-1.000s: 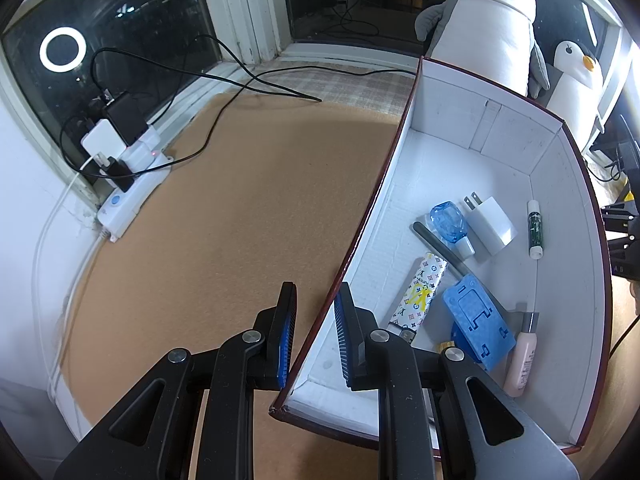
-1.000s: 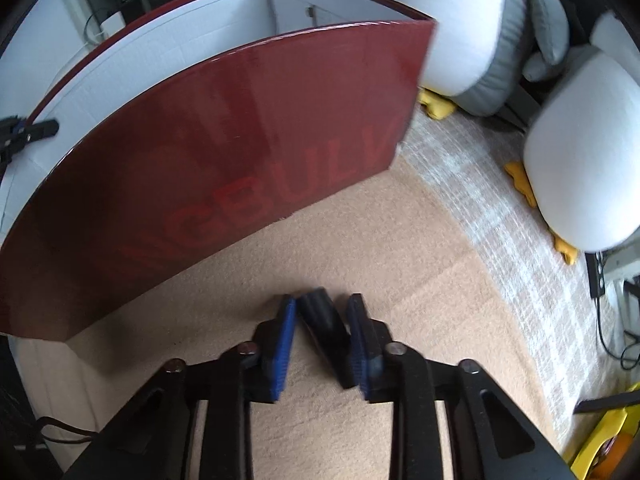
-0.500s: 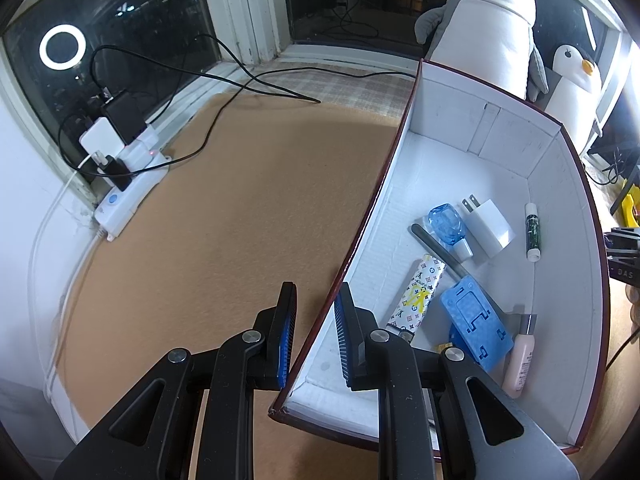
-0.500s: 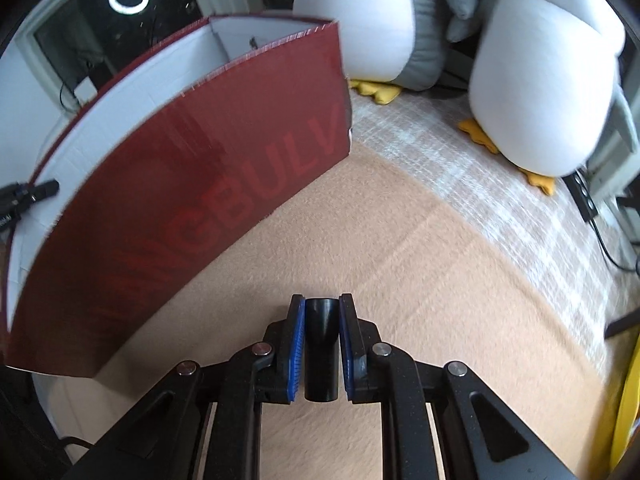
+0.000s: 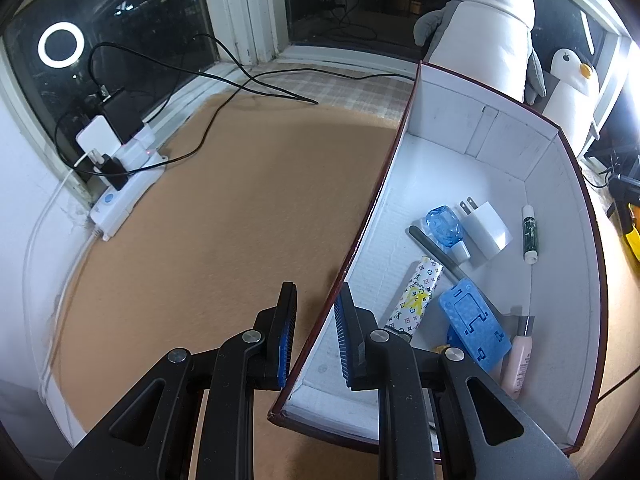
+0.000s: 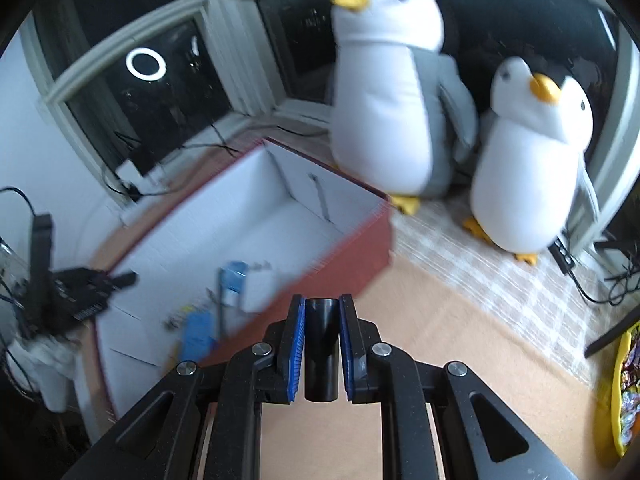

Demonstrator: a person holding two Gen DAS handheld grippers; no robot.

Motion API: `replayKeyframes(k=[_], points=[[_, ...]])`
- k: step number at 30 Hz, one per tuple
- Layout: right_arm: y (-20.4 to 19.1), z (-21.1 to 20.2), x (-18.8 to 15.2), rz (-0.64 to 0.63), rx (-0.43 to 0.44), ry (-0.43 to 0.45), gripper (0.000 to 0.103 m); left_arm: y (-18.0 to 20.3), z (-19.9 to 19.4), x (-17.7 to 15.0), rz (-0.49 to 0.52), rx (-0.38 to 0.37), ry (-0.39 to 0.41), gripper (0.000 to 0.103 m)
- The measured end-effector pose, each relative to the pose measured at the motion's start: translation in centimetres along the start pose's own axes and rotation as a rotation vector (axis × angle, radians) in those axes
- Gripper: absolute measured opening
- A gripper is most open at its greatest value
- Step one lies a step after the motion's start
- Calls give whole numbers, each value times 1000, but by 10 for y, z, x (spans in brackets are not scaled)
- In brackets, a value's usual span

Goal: Organize rigid objects
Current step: 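Carry the black cylinder into the box and release it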

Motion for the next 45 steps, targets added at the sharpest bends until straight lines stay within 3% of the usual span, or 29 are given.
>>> replayKeyframes(k=[7, 19, 45], points=[[-41, 4, 7, 18, 65, 0, 15, -2, 0, 0, 1, -7, 8, 17], [-95, 21, 6, -26, 71, -32, 15, -4, 0, 0, 5, -23, 17, 17], [-109, 49, 0, -89, -43, -95, 15, -5, 3, -2, 6, -30, 16, 17]])
Point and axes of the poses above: each gripper's, at about its wrist camera, not at the fingertips, and z roughly the way its jaws point, y to its right, x to its top, the point moved 2 cm from there along z, roughly the way its jaws point, and after that the axes turned 12 degrees about -x, right-handed, at the moved point
